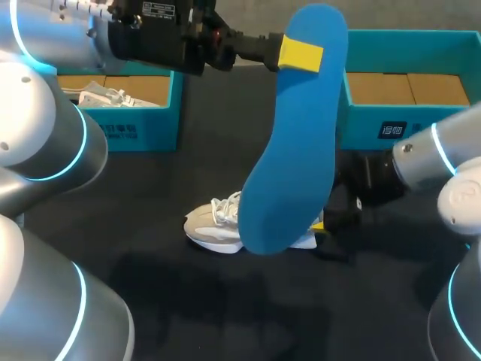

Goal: Take the shoe out of the shoebox, open the shoe tongue, remove and reinsert the insole, then place the shoe into the shoebox

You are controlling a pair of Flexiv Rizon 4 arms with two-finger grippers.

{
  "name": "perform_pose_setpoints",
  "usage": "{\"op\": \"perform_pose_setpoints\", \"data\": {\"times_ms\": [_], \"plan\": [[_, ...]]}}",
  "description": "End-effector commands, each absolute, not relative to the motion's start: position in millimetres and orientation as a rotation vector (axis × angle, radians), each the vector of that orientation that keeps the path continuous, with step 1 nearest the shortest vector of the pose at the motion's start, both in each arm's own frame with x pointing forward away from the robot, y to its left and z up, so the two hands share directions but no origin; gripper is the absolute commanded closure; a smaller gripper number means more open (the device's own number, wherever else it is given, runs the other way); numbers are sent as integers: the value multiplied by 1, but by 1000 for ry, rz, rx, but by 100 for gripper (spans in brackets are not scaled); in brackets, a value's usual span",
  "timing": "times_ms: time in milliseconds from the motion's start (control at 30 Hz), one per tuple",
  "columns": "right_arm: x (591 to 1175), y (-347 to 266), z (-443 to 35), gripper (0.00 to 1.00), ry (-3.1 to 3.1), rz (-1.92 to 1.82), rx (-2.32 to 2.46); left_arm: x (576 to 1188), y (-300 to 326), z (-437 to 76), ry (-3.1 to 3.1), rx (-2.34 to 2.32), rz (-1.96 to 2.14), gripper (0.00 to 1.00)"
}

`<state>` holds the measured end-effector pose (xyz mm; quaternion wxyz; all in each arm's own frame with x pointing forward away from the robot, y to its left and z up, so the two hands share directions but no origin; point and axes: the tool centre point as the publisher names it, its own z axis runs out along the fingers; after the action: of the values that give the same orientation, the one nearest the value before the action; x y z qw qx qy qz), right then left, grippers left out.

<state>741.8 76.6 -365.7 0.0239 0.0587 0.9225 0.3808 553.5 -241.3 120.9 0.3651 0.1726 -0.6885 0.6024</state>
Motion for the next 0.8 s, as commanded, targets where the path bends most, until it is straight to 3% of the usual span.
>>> {"op": "perform_pose_setpoints", "data": {"times_ms": [33, 800], "plan": [[742, 76, -353, 0, 3039, 681, 184, 552, -241, 119, -1769, 447, 1552, 100], [765, 92, -343, 0, 3151, 51, 132, 552, -241, 119, -1769, 447, 1552, 100]]}}
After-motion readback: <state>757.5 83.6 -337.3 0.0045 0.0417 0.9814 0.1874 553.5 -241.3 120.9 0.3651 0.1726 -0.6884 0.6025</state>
